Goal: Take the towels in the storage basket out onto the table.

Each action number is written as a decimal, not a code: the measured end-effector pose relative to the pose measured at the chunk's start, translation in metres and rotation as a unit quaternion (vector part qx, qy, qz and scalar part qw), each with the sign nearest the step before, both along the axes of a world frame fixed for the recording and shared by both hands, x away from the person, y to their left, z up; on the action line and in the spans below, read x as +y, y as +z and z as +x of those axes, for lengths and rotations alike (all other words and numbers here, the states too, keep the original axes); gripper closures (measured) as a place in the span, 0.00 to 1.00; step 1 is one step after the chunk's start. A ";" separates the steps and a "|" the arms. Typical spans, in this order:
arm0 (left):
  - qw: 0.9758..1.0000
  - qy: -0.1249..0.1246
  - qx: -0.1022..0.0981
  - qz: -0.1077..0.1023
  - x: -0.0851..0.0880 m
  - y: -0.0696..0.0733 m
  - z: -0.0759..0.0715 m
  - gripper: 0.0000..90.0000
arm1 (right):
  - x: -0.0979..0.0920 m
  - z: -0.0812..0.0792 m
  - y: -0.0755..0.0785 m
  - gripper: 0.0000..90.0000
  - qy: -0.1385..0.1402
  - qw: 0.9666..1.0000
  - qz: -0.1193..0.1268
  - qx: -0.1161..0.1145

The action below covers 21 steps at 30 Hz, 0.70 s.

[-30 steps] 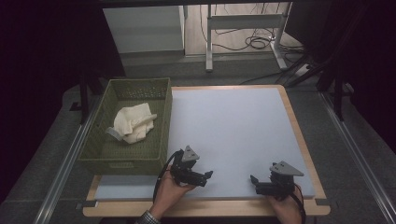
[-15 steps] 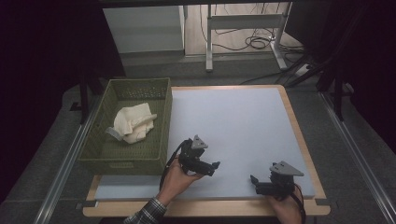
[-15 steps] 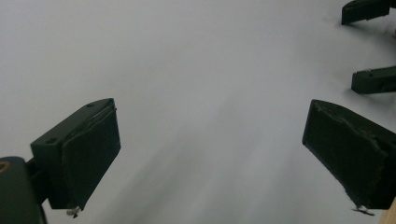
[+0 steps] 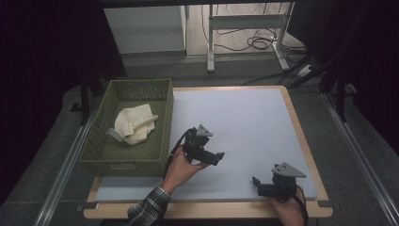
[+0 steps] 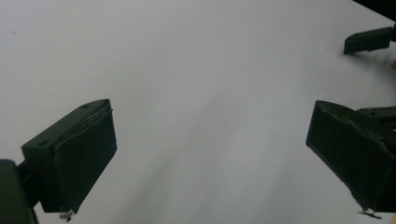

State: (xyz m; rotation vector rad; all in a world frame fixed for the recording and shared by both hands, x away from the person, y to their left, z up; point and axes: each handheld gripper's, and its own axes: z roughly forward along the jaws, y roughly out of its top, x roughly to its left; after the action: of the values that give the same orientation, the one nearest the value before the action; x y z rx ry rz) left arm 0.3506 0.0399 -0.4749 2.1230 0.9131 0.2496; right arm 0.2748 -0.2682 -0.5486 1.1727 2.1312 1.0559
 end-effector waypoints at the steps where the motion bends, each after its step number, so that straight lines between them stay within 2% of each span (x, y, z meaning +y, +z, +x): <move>1: 1.000 -0.001 -0.001 0.001 0.000 0.002 0.002 0.02 | 0.000 0.000 0.000 0.00 0.000 1.000 0.000 0.000; 4: 1.000 -0.001 -0.002 0.011 -0.001 0.007 0.007 0.02 | 0.000 0.000 0.000 0.00 0.000 1.000 0.000 0.000; 11: 1.000 -0.001 0.002 0.011 0.004 0.021 0.021 0.02 | 0.000 0.000 0.000 0.00 0.000 1.000 0.000 0.000; 18: 0.999 0.006 0.005 0.031 0.009 0.029 0.036 0.02 | 0.000 0.000 0.000 0.00 0.000 1.000 0.000 0.000; 21: 0.999 0.009 -0.001 0.040 0.013 0.034 0.041 0.02 | 0.000 0.000 0.000 0.00 0.000 1.000 0.000 0.000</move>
State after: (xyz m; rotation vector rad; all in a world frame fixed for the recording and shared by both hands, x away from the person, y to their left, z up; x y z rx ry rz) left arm 0.3916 0.0529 -0.4404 2.1887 0.9344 0.3017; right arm 0.2748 -0.2682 -0.5487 1.1729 2.1308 1.0561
